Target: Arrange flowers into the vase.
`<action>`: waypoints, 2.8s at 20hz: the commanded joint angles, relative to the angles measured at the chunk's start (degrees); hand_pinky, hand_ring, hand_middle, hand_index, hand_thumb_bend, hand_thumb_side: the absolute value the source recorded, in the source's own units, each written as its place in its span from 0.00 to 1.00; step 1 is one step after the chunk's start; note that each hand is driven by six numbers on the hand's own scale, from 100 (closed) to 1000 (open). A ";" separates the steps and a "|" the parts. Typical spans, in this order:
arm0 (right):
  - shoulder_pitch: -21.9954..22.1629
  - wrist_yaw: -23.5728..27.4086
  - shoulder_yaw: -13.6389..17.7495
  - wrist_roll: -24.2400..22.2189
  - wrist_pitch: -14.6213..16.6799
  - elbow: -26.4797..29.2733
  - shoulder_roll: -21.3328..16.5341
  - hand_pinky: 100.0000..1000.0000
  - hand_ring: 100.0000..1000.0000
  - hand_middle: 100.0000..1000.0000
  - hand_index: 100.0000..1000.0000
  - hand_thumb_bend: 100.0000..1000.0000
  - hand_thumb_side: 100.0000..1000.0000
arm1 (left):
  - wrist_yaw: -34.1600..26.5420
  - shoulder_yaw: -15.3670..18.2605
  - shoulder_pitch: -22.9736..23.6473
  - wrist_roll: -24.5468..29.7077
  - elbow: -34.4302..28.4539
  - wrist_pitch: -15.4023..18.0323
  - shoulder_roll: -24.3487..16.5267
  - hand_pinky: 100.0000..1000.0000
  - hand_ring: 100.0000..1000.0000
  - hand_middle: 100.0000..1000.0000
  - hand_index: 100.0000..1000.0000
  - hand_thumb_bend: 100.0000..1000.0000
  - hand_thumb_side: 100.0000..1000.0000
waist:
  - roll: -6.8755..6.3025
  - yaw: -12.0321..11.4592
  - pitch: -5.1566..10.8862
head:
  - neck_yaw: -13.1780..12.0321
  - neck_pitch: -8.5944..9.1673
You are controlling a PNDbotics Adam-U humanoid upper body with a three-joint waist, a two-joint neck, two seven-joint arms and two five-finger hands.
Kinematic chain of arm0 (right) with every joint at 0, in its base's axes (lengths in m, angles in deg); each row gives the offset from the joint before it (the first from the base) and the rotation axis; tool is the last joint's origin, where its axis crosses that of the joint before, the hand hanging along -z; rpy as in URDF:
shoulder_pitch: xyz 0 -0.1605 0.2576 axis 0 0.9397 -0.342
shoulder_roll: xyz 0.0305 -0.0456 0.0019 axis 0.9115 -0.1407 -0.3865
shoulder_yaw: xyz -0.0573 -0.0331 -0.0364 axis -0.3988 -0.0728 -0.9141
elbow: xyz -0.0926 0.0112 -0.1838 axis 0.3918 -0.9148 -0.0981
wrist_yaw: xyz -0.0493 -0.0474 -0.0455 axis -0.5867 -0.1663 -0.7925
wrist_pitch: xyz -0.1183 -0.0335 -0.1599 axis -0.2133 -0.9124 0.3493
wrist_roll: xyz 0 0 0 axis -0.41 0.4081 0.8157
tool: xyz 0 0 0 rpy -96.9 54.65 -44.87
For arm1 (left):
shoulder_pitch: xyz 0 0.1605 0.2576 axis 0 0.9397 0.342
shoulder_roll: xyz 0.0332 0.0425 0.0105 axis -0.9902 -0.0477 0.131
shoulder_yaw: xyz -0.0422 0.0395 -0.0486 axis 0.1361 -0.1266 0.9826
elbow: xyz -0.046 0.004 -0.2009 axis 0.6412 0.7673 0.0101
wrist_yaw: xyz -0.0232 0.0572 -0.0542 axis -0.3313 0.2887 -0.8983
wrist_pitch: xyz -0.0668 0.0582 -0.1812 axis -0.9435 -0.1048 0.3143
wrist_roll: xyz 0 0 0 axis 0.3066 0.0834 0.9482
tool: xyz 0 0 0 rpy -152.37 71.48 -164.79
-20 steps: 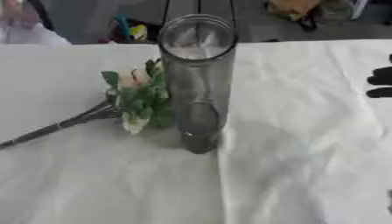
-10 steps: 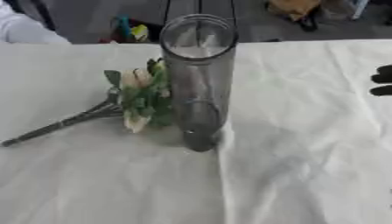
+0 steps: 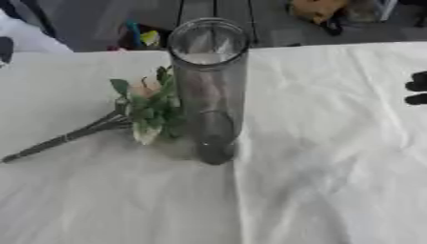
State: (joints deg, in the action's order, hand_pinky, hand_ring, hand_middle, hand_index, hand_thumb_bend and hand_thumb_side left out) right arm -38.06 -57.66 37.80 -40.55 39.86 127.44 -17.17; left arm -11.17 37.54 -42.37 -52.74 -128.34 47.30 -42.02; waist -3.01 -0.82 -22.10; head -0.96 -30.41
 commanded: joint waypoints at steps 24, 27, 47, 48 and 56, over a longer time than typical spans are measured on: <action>-0.41 0.92 -1.15 -2.06 -0.43 1.09 -1.32 0.52 0.60 0.58 0.79 0.00 1.00 | 6.26 -11.18 -15.90 21.56 28.73 8.07 6.75 0.85 0.89 0.90 1.00 0.61 0.67 | -1.65 2.57 1.81 | -1.96 1.90; -0.52 1.00 -1.26 -2.20 -0.44 1.09 -1.24 0.52 0.60 0.58 0.79 0.00 1.00 | 7.54 -11.74 -16.36 21.82 31.21 9.46 8.02 0.83 0.87 0.89 1.00 0.61 0.64 | -1.63 2.75 1.70 | -2.18 2.11; -0.72 0.93 -1.28 -2.63 -0.67 1.09 -0.55 0.52 0.60 0.58 0.79 0.00 1.00 | 11.23 -13.44 -15.26 13.08 35.58 13.03 10.93 0.61 0.72 0.79 0.95 0.43 0.47 | -1.42 3.51 0.80 | -2.14 2.95; -0.73 0.93 -1.28 -2.65 -0.67 1.09 -0.51 0.52 0.60 0.58 0.79 0.00 1.00 | 11.14 -13.49 -15.21 12.67 35.90 12.99 11.09 0.61 0.72 0.78 0.94 0.43 0.48 | -1.42 3.56 0.77 | -2.15 2.98; -0.78 0.96 -1.25 -2.76 -0.72 1.09 -0.23 0.52 0.60 0.58 0.79 0.00 1.00 | 10.97 -13.84 -14.83 9.40 38.46 12.77 12.41 0.58 0.68 0.75 0.91 0.40 0.47 | -1.39 3.82 0.43 | -2.17 3.23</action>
State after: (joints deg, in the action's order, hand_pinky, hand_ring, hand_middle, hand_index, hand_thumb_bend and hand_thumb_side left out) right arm -38.41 -56.99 36.44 -43.19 39.02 127.44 -16.91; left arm -0.12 23.73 -56.55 -42.70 -89.76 60.09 -28.69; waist -3.87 2.92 -21.94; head -3.00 -27.90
